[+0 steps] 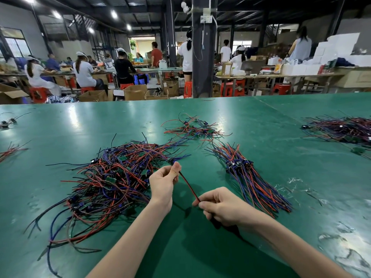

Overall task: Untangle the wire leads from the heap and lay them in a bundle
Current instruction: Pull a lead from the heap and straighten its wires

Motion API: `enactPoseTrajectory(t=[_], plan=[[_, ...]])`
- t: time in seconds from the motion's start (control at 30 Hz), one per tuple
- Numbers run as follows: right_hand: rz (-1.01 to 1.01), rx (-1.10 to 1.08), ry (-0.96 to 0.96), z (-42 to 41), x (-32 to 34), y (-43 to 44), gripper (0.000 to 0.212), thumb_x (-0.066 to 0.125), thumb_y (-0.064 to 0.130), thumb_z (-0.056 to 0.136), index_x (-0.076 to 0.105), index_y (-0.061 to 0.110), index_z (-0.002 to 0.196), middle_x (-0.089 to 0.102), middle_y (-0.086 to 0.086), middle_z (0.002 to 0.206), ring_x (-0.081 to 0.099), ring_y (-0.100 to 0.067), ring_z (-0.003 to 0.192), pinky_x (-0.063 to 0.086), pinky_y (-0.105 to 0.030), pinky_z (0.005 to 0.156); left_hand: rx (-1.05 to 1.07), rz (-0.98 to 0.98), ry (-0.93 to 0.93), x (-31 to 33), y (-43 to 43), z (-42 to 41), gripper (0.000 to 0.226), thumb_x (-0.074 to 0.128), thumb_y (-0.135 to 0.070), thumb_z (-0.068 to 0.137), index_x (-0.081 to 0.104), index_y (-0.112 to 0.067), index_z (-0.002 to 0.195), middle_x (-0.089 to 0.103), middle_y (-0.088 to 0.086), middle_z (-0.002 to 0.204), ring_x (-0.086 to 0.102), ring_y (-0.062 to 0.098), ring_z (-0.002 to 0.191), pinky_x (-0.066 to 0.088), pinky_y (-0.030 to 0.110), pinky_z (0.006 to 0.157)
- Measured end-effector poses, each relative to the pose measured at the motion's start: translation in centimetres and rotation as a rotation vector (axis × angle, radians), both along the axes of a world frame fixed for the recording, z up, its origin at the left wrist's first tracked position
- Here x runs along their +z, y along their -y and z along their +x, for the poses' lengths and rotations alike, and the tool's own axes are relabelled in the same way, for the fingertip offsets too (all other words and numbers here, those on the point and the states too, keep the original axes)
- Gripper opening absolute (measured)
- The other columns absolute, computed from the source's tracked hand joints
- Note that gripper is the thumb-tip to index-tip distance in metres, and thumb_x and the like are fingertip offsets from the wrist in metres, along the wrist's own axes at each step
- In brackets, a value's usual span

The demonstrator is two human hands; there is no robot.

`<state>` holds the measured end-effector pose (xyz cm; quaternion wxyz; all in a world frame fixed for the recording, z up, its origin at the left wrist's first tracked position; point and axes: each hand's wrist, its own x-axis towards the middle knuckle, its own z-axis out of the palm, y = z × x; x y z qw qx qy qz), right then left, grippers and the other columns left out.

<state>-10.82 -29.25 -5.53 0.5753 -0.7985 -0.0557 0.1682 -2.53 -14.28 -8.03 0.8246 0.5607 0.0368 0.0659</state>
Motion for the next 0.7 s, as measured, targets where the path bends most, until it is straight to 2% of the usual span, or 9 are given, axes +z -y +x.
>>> enactPoseTrajectory(t=[0.2,0.33,0.7], plan=[[-0.009,0.033,0.050,-0.23,0.30,0.05,0.022,0.044,0.000,0.098,0.060,-0.002,0.113,0.053,-0.001,0.058,0.030,0.000,0.030,0.025,-0.012,0.034,0.044,-0.013,0.000,0.30,-0.06,-0.13,0.017,0.067,-0.015,0.084,0.062,-0.006,0.071,0.054,0.006,0.069,0.041,0.014,0.059,0.039,0.026,0.064],[-0.078,0.040,0.058,-0.27,0.49,-0.02,0.022,0.044,0.002,0.098,0.061,0.000,0.113,0.051,-0.001,0.058,0.033,0.000,0.033,0.027,-0.012,0.035,0.043,0.022,-0.004,0.27,-0.24,-0.20,0.018,0.068,-0.017,0.084,0.063,-0.006,0.071,0.051,0.004,0.064,0.040,0.014,0.059,0.038,0.027,0.064],[-0.101,0.056,0.022,-0.44,0.92,0.11,0.024,0.042,0.007,0.100,0.060,0.001,0.115,0.047,0.002,0.057,0.027,-0.003,0.035,0.023,-0.016,0.035,0.080,0.110,-0.020,0.23,-0.01,-0.33,0.020,0.069,-0.023,0.084,0.067,-0.008,0.071,0.050,-0.002,0.058,0.041,0.014,0.058,0.040,0.030,0.066]])
